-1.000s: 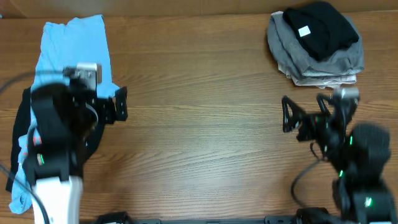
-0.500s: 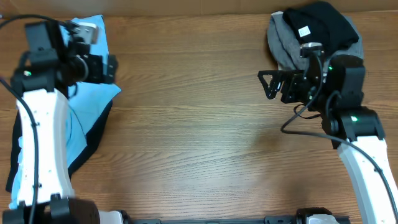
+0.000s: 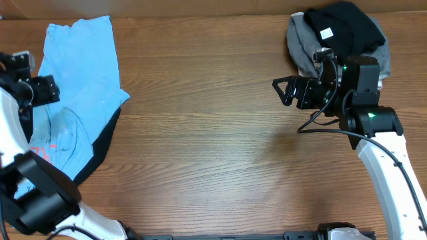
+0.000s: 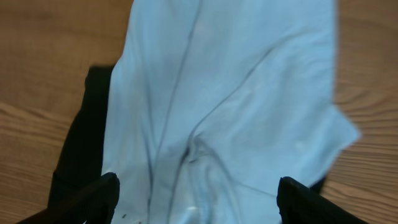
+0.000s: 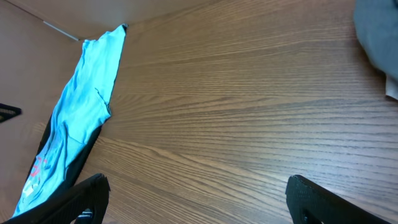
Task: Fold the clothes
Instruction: 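Reach the left gripper to the light-blue T-shirt and pinch its edge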
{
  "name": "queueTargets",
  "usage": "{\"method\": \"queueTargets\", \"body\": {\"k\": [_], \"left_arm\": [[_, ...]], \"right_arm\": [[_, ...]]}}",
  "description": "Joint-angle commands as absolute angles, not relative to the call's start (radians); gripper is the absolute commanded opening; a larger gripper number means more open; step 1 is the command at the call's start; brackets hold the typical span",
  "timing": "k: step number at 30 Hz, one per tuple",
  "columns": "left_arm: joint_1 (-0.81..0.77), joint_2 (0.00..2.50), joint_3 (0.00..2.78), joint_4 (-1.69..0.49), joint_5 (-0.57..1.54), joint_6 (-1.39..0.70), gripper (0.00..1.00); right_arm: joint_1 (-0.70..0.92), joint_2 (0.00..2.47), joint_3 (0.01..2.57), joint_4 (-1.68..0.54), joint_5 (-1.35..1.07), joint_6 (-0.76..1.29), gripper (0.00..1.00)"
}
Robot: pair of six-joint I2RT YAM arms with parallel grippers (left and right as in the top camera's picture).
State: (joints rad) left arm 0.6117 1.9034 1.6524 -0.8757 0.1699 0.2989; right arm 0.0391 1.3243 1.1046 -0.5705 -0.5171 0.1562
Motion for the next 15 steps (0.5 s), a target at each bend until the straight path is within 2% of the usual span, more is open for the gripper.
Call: {"method": "queueTargets", "body": {"k": [1, 5, 12, 15], "left_arm": [[0.62, 1.976, 1.671, -0.874, 0.142, 0.319, 0.8], [0.618, 2.063, 1.671, -0.872, 0.142, 0.319, 0.75], [0.615, 2.156, 1.671, -0.859, 0.115, 0.318, 0.59], [0.615, 2.17, 1.671, -0.852, 0.12, 0.318, 0.45]], "right_arm": [[0.035, 1.327, 1.129, -0.573, -0.521, 0.149, 0.94], [0.035, 1.327, 1.129, -0.581, -0.506, 0.149, 0.94], [0.035, 1.327, 1.129, -0.582, -0.506, 0.149, 0.92], [0.035, 1.327, 1.129, -0.582, -0.506, 0.149, 0.91]]}}
